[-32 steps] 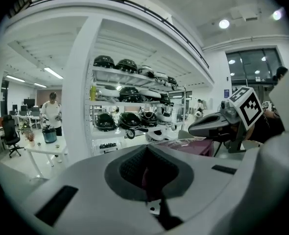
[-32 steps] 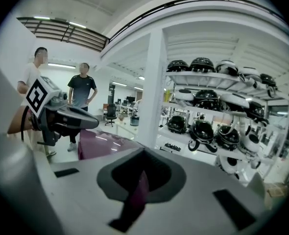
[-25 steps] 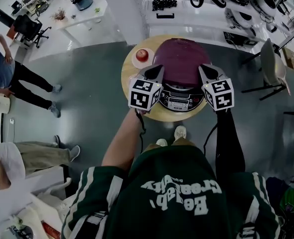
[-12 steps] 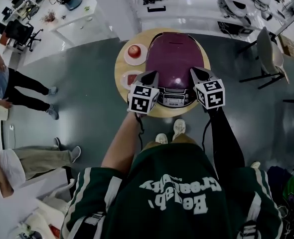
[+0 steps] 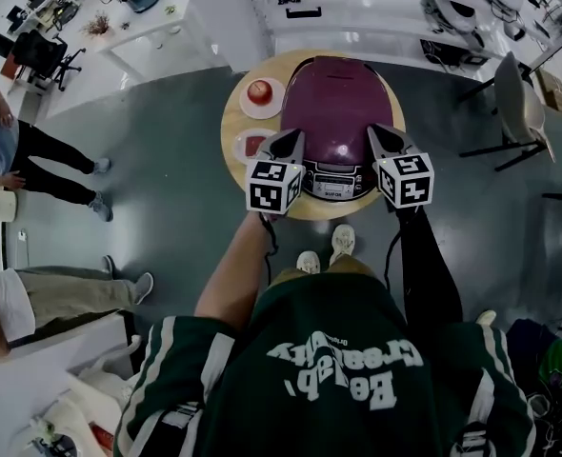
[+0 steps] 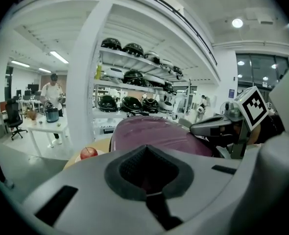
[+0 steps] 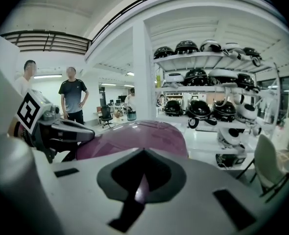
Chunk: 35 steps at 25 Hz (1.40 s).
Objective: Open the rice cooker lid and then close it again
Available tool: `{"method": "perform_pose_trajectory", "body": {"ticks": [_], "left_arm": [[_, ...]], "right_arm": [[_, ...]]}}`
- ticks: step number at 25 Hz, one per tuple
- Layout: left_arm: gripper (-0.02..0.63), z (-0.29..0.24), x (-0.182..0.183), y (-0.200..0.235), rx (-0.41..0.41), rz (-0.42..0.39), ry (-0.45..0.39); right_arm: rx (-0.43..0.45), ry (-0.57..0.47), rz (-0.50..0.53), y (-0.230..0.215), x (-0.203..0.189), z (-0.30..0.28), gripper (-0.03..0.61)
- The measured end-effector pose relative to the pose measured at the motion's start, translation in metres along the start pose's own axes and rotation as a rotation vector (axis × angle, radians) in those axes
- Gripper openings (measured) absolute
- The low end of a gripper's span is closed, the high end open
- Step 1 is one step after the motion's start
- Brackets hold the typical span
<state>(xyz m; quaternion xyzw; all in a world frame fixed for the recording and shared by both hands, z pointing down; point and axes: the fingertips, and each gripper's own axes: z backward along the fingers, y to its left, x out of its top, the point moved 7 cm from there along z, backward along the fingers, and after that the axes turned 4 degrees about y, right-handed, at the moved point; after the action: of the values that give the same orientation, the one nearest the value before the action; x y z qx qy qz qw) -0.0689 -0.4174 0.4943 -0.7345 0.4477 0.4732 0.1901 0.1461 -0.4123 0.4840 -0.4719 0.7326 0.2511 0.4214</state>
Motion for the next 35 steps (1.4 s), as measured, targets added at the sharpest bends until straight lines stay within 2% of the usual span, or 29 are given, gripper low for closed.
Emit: {"method": "perform_pose_trajectory", "body": {"ticks": [6,17,24,29,35], "left_arm": [[-0.005,0.023,0.025,-0.006,0.014,-0.024,-0.131],[-0.005,0.091,0.104,-0.025,-0.002,-0.104,-0.372],[-0.005,0.126,0.125,-0.027,-0.001,-0.125,-0.448],[-0.005,0.135,0.119,-0.03,0.008,-0.173,-0.454],[-0.005,0.142,0.113,-0.03,0.024,-0.189,-0.442]], "right_arm": [[-0.052,-0.134,-0.026,0.003,0.016,0.023,0.003],[-0.095,-0.353,0.04,0.031,0.079,0.078,0.005],[-0.13,-0.414,0.093,0.049,0.097,0.102,0.005],[-0.163,-0.412,0.106,0.058,0.092,0.11,0.005],[-0.195,-0.389,0.146,0.068,0.088,0.121,0.003]]}}
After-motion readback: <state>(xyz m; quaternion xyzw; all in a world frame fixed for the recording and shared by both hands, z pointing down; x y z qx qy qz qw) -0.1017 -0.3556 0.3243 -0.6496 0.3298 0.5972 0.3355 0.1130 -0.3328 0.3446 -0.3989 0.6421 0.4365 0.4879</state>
